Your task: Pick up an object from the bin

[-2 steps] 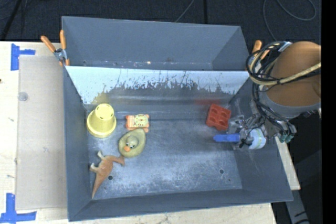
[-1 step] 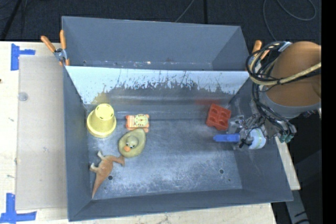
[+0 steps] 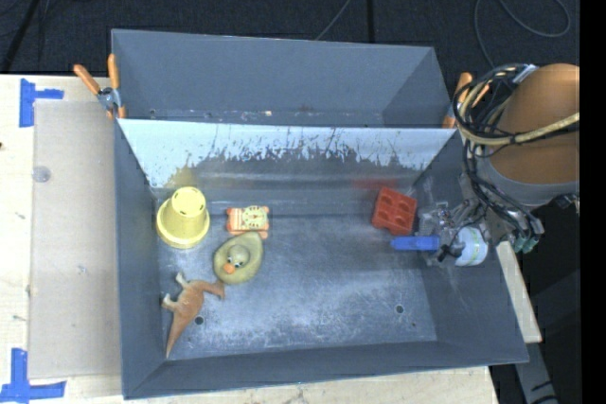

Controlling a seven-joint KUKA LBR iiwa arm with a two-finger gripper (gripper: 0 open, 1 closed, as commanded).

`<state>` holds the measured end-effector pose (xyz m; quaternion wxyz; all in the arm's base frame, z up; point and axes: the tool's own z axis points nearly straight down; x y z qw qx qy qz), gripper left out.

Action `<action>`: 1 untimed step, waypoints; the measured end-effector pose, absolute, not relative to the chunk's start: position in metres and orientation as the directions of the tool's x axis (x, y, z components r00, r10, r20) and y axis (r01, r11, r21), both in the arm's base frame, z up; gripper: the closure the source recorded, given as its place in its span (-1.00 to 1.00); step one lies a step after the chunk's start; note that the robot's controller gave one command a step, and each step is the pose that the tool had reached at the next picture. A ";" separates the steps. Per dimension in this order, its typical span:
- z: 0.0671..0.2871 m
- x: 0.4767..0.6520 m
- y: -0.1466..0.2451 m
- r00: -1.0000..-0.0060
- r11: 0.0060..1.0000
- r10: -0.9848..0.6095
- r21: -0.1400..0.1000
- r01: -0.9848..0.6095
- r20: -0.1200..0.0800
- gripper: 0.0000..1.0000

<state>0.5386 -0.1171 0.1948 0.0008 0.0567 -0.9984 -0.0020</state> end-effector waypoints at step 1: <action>0.250 0.542 -0.114 -0.996 0.996 -0.091 0.004 -0.091 0.002 1.00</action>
Offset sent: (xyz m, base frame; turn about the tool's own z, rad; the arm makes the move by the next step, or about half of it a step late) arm -0.0116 -0.0109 0.1227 0.0931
